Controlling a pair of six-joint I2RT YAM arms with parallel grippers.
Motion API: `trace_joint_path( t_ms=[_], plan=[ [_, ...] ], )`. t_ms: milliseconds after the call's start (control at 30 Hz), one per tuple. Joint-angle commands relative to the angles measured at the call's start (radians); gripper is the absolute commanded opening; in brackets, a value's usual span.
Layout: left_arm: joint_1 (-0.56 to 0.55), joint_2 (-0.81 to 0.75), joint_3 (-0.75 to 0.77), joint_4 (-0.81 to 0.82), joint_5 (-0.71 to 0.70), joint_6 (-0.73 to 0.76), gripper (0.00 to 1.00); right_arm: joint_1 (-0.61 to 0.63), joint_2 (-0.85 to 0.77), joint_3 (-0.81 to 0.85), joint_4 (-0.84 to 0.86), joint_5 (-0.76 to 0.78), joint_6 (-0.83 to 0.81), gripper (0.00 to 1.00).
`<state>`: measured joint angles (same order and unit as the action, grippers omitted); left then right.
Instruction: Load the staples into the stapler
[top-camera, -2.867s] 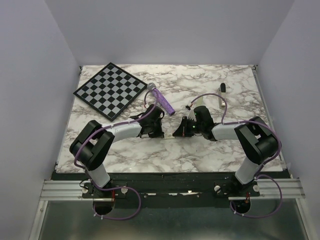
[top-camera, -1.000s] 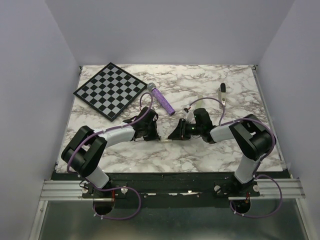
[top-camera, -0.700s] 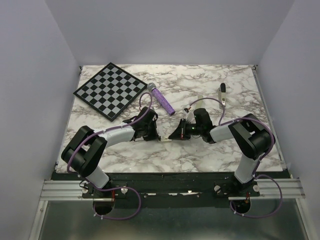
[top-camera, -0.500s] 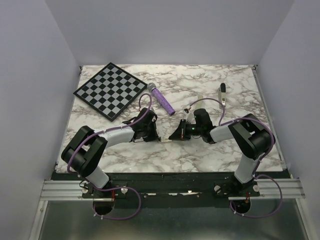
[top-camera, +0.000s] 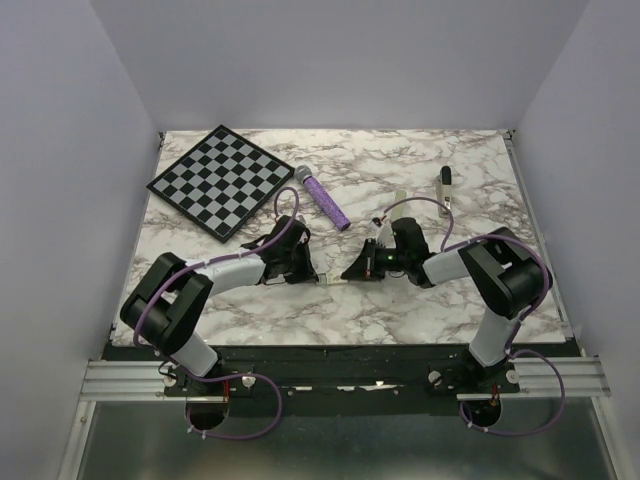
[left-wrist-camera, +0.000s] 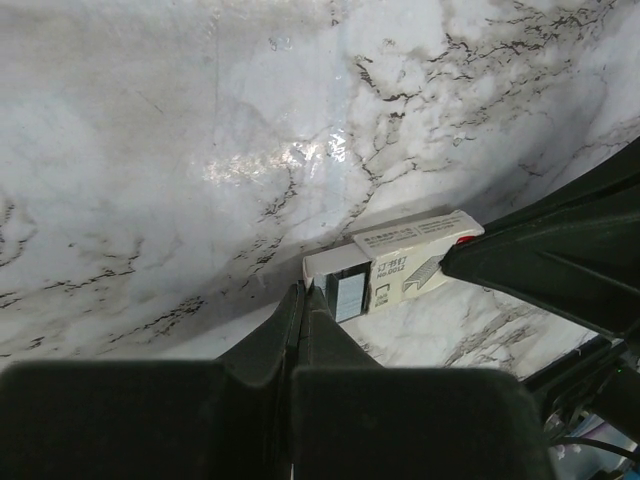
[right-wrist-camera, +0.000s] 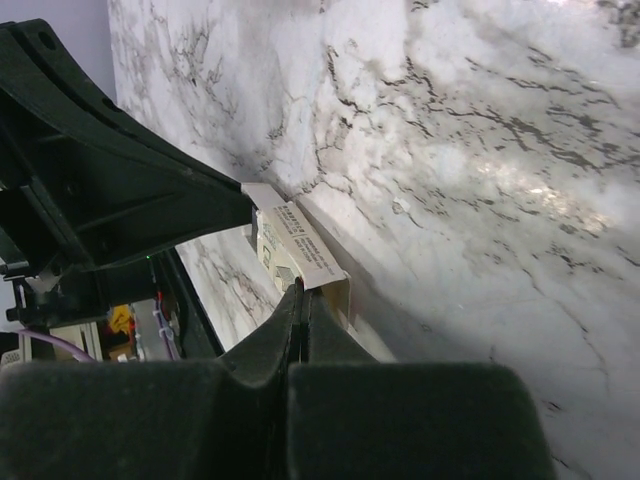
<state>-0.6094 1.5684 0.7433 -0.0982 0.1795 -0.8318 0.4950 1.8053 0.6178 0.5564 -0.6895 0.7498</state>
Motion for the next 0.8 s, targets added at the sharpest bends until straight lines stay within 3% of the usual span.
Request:
trace_joint_path(
  t_ms=[0, 767],
  plan=[
    [0.014, -0.034, -0.015, -0.077, -0.031, 0.042, 0.00, -0.032, -0.024, -0.026, -0.013, 0.005, -0.035, 0.01],
    [0.014, -0.048, 0.031, -0.182, -0.083, 0.099, 0.00, -0.105, -0.087, -0.026, -0.114, 0.045, -0.109, 0.01]
  ],
)
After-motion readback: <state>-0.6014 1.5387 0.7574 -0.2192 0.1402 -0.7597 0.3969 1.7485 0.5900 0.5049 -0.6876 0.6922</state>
